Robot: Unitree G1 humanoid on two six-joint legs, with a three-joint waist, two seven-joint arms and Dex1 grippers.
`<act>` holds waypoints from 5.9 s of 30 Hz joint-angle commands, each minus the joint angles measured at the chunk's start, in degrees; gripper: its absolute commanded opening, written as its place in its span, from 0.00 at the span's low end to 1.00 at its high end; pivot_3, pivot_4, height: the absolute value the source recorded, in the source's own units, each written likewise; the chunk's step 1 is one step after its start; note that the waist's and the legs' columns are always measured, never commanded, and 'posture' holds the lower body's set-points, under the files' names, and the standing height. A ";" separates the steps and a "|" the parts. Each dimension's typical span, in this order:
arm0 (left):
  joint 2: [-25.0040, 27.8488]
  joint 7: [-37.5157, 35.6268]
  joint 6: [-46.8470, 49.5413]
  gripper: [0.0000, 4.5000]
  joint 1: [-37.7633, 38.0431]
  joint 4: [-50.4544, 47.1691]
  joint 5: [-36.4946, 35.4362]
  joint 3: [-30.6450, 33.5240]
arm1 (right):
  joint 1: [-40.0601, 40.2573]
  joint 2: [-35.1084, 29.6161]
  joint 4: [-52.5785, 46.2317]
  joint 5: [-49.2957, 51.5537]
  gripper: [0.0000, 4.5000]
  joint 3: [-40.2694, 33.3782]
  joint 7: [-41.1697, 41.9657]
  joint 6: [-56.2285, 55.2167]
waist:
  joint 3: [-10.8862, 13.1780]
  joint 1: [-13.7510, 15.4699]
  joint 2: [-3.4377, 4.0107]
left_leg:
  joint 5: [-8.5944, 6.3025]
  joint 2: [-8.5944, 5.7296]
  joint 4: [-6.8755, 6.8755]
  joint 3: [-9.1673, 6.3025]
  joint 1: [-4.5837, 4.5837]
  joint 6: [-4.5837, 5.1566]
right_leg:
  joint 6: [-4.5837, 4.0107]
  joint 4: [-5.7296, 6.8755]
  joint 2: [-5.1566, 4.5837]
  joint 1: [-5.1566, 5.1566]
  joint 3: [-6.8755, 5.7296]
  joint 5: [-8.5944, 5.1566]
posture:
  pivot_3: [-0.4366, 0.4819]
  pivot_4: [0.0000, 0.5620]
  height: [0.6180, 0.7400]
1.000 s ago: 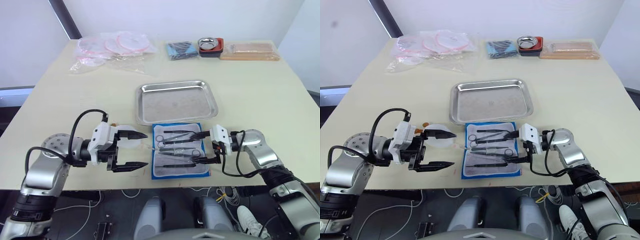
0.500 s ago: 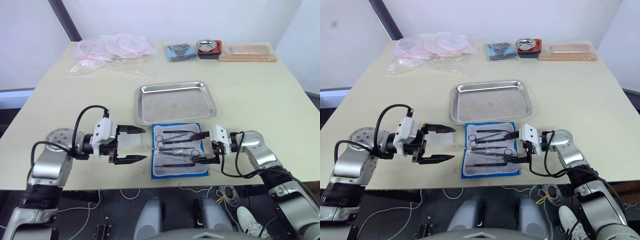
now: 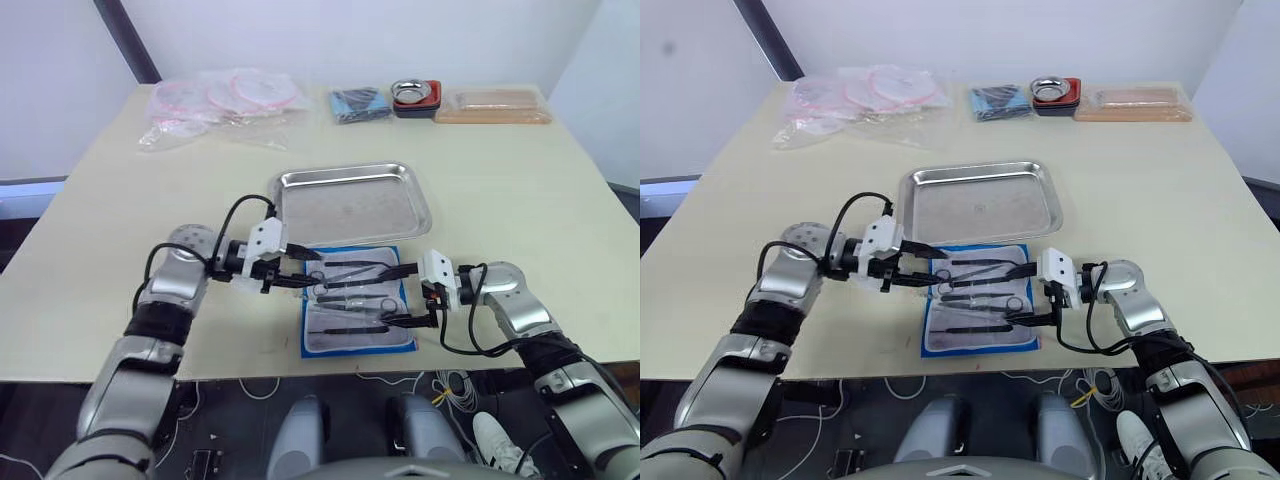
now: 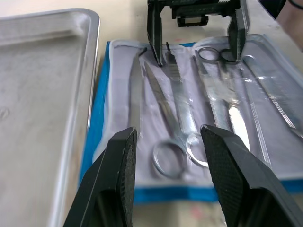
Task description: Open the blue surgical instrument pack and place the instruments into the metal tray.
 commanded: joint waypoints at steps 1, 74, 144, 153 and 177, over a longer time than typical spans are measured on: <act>-0.98 -0.73 -2.45 0.51 -2.21 3.78 0.99 -0.20 | 2.17 -0.47 3.81 -4.01 1.00 2.12 -1.22 1.40 | 0.00 -0.06 0.00 | 0.00 0.00 0.00 -0.02 0.00 0.00 | 0.00 0.00 0.01 0.00 0.00 0.00 | 0.48 0.27 1.00; 6.21 2.78 22.30 0.02 -1.59 -13.28 4.09 0.32 | 3.24 -2.07 0.27 -6.32 1.00 5.73 -2.47 11.73 | -0.05 -0.71 0.01 | 0.00 0.04 -0.03 -0.31 -0.03 0.00 | -0.32 -0.06 0.19 -0.03 -0.03 -0.08 | 0.48 0.27 1.00; -31.40 90.34 53.02 0.02 8.92 -36.16 6.36 16.47 | 2.16 -1.82 1.84 -6.50 1.00 5.85 -2.73 10.10 | -0.19 -0.76 -0.22 | -0.01 -0.02 -0.08 -0.43 0.04 -0.02 | -0.06 -0.20 0.16 0.13 -0.08 0.08 | 0.48 0.27 1.00; -32.59 92.34 54.50 0.02 8.15 -33.62 6.32 17.56 | 2.17 -1.69 1.86 -6.42 1.00 5.68 -2.94 9.91 | -0.19 -0.77 -0.22 | -0.01 -0.03 -0.08 -0.44 0.04 -0.03 | -0.06 -0.21 0.16 0.14 -0.08 0.08 | 0.48 0.27 1.00; -30.21 91.33 53.26 0.53 7.34 -35.74 6.32 18.95 | 1.81 -0.82 2.03 -6.06 1.00 5.56 -3.23 9.89 | -0.20 -1.04 -0.20 | -0.01 -0.04 -0.10 -0.48 0.05 -0.04 | -0.06 -0.24 0.16 0.13 -0.10 0.08 | 0.48 0.27 1.00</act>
